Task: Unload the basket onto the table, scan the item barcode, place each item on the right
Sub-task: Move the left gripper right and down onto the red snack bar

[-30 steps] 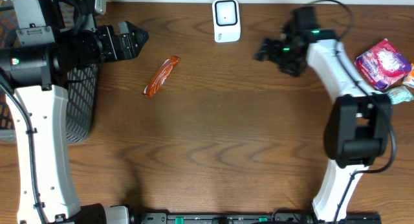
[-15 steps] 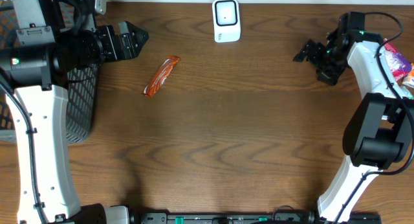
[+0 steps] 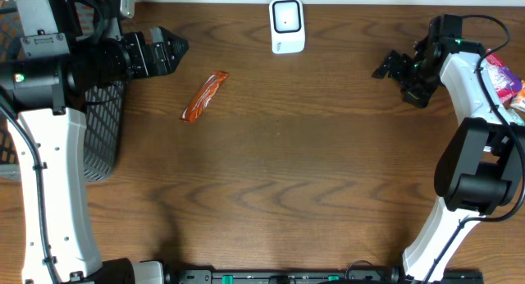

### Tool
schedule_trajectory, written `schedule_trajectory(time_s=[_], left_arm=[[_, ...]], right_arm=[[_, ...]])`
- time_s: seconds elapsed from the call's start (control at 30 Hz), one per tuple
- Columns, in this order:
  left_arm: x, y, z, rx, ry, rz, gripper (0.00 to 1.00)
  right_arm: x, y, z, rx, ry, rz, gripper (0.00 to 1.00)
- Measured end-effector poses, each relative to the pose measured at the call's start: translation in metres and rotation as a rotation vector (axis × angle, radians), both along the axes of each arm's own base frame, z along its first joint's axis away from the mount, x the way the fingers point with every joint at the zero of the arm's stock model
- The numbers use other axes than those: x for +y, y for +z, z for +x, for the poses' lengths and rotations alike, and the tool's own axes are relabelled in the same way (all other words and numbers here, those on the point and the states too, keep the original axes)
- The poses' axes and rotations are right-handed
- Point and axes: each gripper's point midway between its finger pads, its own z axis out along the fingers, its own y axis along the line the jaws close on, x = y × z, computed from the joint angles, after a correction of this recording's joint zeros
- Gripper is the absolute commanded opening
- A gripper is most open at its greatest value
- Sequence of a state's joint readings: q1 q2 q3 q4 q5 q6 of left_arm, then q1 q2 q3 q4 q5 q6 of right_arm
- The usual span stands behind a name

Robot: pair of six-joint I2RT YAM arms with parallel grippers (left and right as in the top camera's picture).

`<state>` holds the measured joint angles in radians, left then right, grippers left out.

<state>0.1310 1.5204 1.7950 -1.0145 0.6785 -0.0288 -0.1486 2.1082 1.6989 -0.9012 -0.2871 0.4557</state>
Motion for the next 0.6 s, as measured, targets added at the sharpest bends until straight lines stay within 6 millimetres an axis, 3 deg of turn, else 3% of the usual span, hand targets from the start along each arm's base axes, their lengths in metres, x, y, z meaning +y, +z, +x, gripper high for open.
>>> schedule_trajectory(time_s=[0.6], left_arm=[[0.0001,0.0013,0.0013,-0.008,0.000,0.000,0.98]], right_arm=[[0.0000,0.0000,0.0000,0.000,0.000,0.000,0.99]])
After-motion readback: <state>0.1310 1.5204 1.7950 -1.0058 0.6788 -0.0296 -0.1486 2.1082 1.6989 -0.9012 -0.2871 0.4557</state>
